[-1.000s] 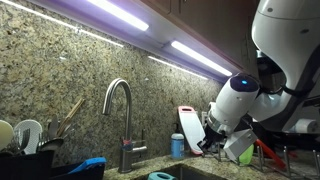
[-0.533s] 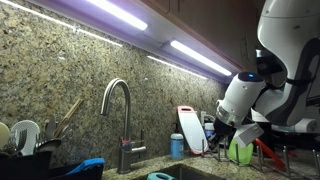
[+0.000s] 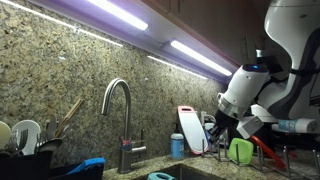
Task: Put the empty container in the sink, push the soap bottle to the wall and bring the dish reck closer to the sink
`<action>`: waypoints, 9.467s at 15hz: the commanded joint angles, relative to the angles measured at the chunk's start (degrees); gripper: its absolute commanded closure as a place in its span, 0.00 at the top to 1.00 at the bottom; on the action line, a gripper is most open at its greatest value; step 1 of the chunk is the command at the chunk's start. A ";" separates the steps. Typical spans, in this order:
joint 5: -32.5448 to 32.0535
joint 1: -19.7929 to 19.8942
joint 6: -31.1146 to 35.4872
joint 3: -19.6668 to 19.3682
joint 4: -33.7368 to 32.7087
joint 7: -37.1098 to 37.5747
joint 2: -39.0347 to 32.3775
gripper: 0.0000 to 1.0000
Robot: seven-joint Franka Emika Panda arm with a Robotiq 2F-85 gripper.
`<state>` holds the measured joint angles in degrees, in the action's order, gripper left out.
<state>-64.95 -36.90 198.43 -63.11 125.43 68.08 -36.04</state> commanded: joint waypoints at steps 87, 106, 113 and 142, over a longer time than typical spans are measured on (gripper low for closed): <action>66.99 7.89 0.06 13.10 8.17 -66.19 2.92 1.00; 63.61 15.43 0.06 16.83 11.68 -78.74 11.43 1.00; 61.01 16.47 0.06 16.62 12.91 -78.63 11.04 1.00; 64.08 22.06 -0.40 23.78 11.15 -82.92 4.28 1.00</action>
<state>-1.99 -16.66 198.32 -40.72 137.58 -12.43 -31.89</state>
